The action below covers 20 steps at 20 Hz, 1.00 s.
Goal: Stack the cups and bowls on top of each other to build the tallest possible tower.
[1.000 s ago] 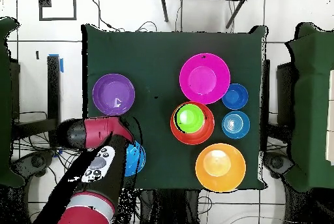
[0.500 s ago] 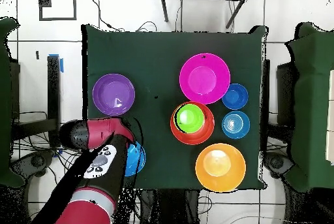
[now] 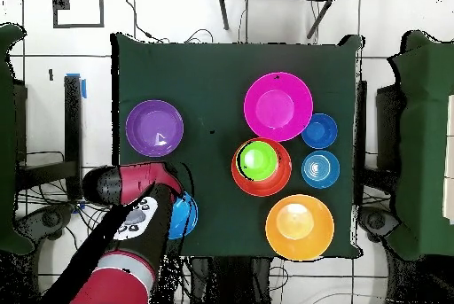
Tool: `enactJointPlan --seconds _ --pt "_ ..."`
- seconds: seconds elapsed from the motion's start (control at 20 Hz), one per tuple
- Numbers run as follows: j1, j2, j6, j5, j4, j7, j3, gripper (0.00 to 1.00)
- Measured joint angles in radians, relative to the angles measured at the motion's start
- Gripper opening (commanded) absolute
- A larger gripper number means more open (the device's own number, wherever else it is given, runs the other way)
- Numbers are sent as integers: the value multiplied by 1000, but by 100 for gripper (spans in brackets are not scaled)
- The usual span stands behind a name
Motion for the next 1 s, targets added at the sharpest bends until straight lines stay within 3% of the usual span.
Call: enactJointPlan --seconds 0.5,0.55,1.0 --pt "0 0 0 14 1 0 0 100" --pt "0 0 -1 17 2 0 0 0" --pt "-1 0 0 34 15 0 1 0"
